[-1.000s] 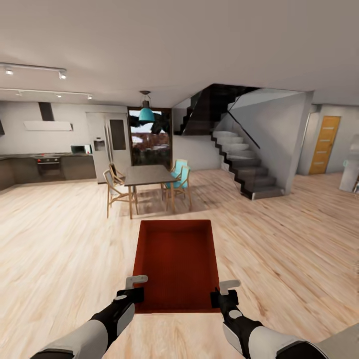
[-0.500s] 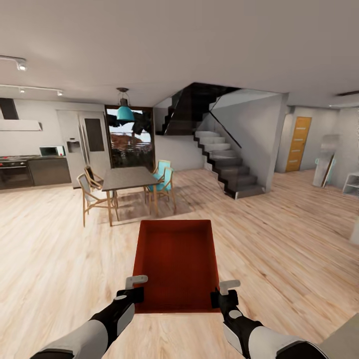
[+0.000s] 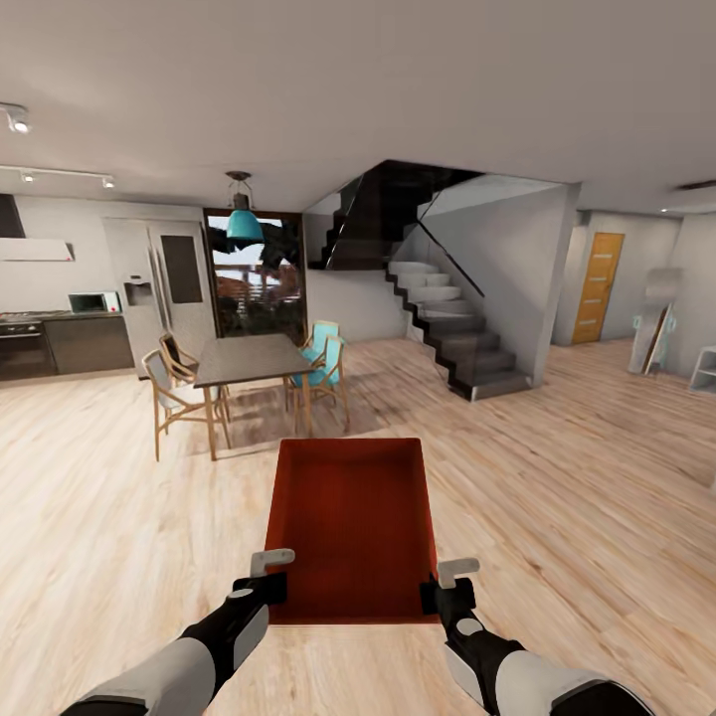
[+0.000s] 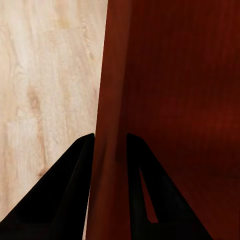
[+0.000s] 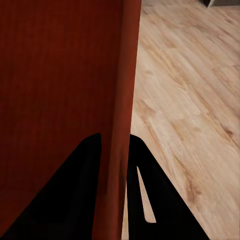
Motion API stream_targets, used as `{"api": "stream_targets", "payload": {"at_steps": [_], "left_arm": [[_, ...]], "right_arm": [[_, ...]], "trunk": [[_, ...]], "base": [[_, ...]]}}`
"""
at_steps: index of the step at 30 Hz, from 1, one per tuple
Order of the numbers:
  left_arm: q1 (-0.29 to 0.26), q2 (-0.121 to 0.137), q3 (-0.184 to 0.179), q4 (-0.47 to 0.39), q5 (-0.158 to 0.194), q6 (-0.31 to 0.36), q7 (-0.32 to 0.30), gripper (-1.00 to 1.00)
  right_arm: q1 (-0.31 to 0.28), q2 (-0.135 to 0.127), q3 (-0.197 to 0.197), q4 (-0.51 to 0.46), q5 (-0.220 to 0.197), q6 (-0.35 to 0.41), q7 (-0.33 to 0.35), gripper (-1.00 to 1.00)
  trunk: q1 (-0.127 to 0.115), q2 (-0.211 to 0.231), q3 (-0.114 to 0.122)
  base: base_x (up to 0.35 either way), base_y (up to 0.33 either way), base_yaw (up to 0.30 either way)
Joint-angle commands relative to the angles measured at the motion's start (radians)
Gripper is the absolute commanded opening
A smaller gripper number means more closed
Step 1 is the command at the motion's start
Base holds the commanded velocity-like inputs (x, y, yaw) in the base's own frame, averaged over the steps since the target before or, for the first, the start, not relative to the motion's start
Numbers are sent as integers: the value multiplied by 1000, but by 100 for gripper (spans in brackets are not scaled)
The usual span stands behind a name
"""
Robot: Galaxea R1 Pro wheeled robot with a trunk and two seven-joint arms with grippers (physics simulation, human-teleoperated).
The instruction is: Move the two storage containers from the living room to the garage. In the garage, place one container on the floor and stack the other container on top of it (either order is fine).
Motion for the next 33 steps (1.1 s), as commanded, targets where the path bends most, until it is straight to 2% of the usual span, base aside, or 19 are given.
{"api": "stream_targets", "payload": {"at_steps": [1, 23, 33], "left_arm": [[0, 34, 9, 2, 8, 2, 29, -100], [0, 33, 9, 3, 10, 2, 29, -100], [0, 33, 9, 4, 10, 2, 29, -100]], "right_arm": [[-1, 0, -13, -2, -4, -21, -3, -100], [-1, 0, -13, -2, -4, -21, -3, -100], [-1, 0, -13, -2, -4, -21, -3, -100]], "trunk": [[1, -1, -2], [1, -1, -2], [1, -1, -2]], "base": [[321, 0, 0], [322, 0, -2], [322, 0, -204]]}}
